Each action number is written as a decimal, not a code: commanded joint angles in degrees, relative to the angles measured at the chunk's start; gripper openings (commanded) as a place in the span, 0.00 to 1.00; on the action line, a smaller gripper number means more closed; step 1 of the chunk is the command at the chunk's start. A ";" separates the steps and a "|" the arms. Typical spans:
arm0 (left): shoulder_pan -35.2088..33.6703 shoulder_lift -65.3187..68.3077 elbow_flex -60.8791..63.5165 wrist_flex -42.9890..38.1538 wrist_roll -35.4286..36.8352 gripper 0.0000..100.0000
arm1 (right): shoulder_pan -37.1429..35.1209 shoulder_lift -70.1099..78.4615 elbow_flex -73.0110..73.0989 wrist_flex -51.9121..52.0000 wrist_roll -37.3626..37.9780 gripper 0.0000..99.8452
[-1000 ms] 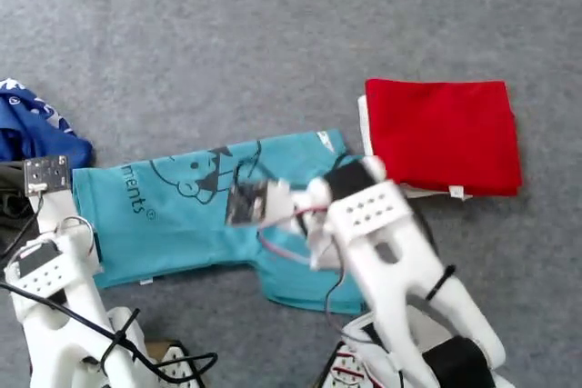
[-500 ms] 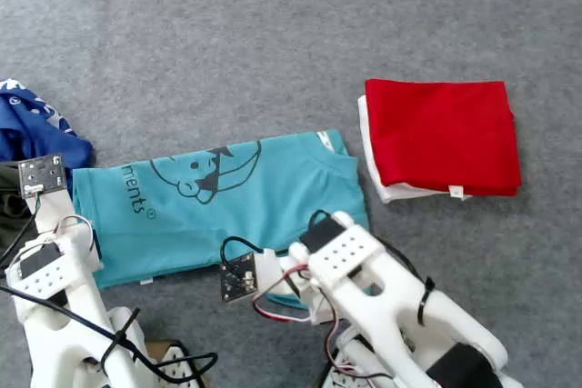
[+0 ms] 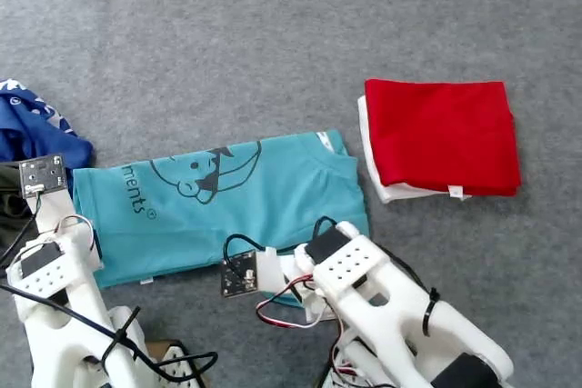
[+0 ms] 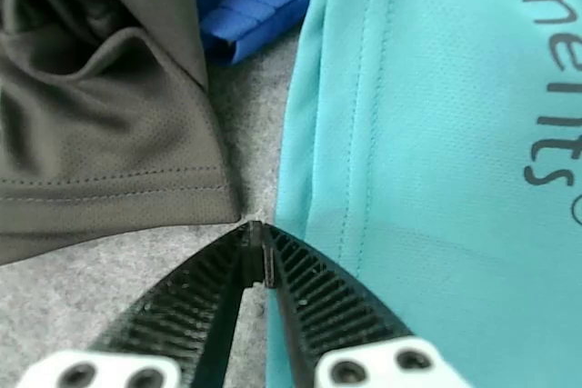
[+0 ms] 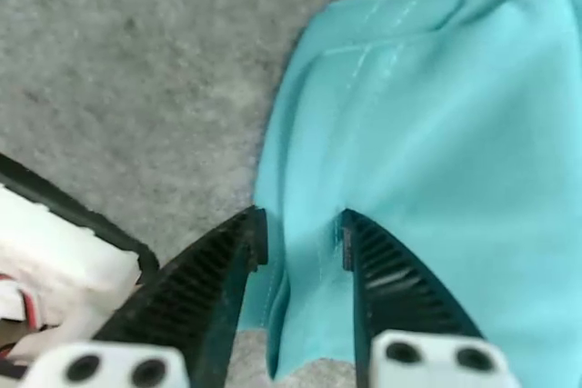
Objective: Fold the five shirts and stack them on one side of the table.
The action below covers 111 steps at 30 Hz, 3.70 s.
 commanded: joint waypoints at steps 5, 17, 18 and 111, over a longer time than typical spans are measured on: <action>-0.48 -0.70 0.13 -0.26 0.53 0.03 | -2.55 0.13 2.33 -2.99 -0.53 0.18; -0.48 -0.53 0.04 -0.44 0.53 0.03 | -2.81 0.13 1.89 -1.05 -0.62 0.23; -0.48 -0.44 -0.04 -0.44 0.53 0.03 | -2.81 0.13 1.89 -1.05 -0.62 0.23; -0.22 -0.44 0.13 -0.26 0.26 0.03 | 9.49 49.80 -85.67 29.19 8.09 0.11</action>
